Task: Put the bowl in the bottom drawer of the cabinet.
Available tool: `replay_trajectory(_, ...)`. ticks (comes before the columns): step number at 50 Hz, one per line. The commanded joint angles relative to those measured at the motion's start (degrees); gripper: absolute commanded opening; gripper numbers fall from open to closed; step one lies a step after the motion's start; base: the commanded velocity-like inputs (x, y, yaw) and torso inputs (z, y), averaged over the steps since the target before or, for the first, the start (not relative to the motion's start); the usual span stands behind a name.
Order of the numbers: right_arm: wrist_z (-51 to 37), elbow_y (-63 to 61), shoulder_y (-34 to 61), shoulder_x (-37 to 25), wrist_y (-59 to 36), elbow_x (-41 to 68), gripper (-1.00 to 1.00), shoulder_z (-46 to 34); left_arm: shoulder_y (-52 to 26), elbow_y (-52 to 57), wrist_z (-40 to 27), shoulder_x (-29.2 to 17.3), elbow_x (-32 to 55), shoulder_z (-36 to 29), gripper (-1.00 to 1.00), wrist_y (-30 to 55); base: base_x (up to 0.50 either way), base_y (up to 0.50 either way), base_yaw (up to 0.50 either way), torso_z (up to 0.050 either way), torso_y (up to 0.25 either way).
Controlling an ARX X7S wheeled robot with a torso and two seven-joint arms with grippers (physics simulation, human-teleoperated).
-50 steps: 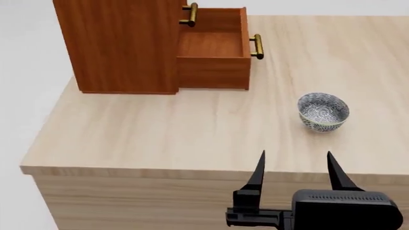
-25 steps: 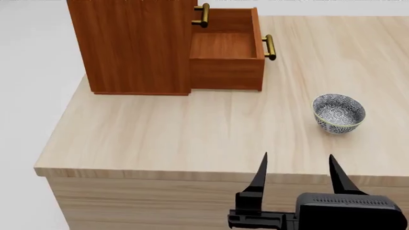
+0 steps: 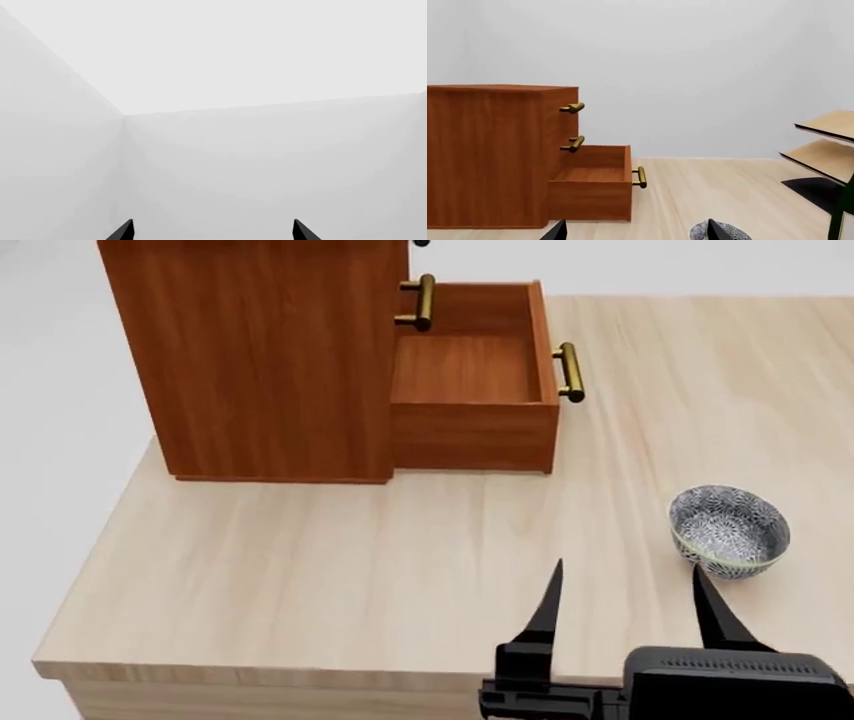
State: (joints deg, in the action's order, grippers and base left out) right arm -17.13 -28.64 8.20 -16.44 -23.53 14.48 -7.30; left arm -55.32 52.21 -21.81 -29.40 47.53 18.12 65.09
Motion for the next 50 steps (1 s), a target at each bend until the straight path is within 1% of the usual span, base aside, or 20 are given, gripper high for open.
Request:
replay_trajectory(1, -0.2, 0.1, 0.3, -0.2, -0.1, 0.2, 1.0, -0.3, 0.4, -0.2, 0.0, -0.3, 0.1, 0.0, 1.0, -0.9, 0.29, 0.0, 0.0, 0.0, 0.0)
replay_trajectory(26, -0.6, -0.2, 0.3, -0.7, 0.2, 1.0, 1.0, -0.3, -0.6, -0.2, -1.4, -0.7, 1.5, -0.8, 1.0, -0.6, 0.31, 0.0, 0.0, 0.0, 0.0)
replay_trajectory(50, -1.2, -0.5, 0.3, -1.2, 0.1, 1.4, 1.0, -0.5, 0.9, -0.7, -1.0, -1.3, 1.0, -1.1, 1.0, -3.1, 0.32, 0.0, 0.0, 0.0, 0.001)
